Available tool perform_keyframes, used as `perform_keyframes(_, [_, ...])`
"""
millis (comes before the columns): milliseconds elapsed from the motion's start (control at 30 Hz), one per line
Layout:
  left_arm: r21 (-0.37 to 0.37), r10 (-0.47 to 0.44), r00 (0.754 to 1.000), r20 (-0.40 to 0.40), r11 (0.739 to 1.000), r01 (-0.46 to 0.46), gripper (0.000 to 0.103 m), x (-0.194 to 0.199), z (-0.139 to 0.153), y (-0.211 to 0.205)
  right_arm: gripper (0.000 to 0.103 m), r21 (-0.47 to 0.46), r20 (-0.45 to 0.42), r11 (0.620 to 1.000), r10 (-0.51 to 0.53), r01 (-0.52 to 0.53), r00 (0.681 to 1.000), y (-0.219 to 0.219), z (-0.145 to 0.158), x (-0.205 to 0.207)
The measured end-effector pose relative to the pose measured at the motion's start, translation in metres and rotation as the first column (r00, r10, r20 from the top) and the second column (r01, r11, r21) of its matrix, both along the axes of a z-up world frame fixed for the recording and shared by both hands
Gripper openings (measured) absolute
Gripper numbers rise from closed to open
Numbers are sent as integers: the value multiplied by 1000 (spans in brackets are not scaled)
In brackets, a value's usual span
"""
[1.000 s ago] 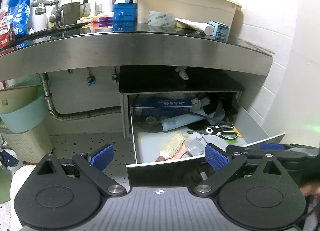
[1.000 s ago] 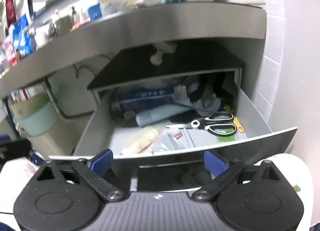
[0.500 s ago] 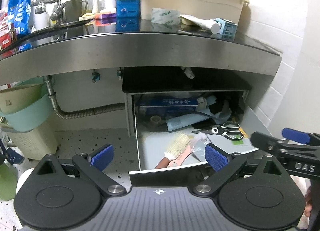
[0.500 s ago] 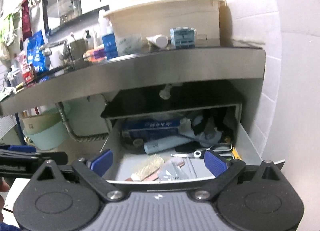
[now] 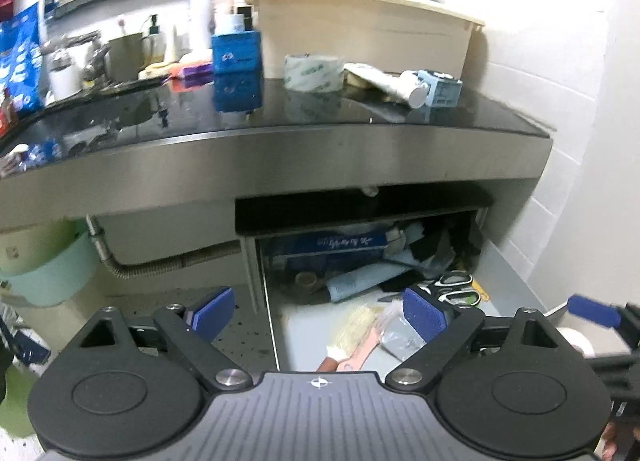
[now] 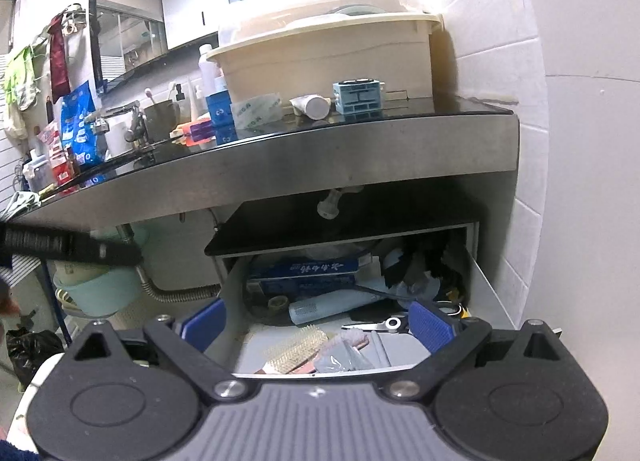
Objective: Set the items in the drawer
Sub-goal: 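Move the left tool up to the clear tape roll on the countertop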
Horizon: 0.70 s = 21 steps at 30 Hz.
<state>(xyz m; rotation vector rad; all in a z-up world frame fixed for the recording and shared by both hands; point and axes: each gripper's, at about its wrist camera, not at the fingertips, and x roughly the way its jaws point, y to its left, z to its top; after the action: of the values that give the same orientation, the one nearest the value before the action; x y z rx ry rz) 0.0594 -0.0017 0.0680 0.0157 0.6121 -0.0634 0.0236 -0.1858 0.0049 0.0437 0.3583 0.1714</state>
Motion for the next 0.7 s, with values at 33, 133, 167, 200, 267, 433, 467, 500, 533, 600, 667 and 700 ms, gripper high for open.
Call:
perform_keyframes(33, [7,-13,1000,-6,1000,13,92,6,5,0,98,0,3,1000,1,-1,1000,0,0,0])
perform_keyframes(133, [37,-32,999,-21,999,32,92,23,18,-1,98,-2,14,1000,1,-1,1000,-2,0,-2])
perform_keyframes(167, [41,-37,999,-24,998,38,92,30,24,-1,98,-1,18,1000,0,0,1000,-4,0,-3])
perform_keyframes(200, [42,-50,999,-23,998,50,92,36,31,-1,98,0,22,1000,-1,1,1000,-5,0,-4])
perform_keyframes(267, [45,-65,998,-19,997,65,91,49,46,-1,98,7,26,1000,-4,3,1000,-8,0,-5])
perform_keyframes(433, [81,-52,998,-40,995,55,80,96,78,-3,99,27,29,1000,-14,13,999,-16,-1,-7])
perform_keyframes(467, [65,-54,997,-60,996,58,75,108,83,-2,99,29,30,999,-15,14,999,-17,-2,-7])
perform_keyframes(500, [46,-57,995,-80,997,61,73,120,88,-1,99,29,31,999,-15,14,999,-18,-2,-8])
perform_keyframes(533, [19,-49,994,-96,999,51,69,131,92,1,99,29,32,999,-15,14,999,-19,-3,-8])
perform_keyframes(600, [-34,-15,992,-122,999,11,65,153,100,7,99,33,28,999,-12,12,1000,-21,-4,-9])
perform_keyframes(667, [-62,10,989,-146,998,-19,59,175,106,11,99,37,25,999,-11,10,1000,-22,-6,-10])
perform_keyframes(700, [-54,26,988,-152,998,-34,58,185,108,12,99,38,25,999,-10,9,1000,-23,-6,-11])
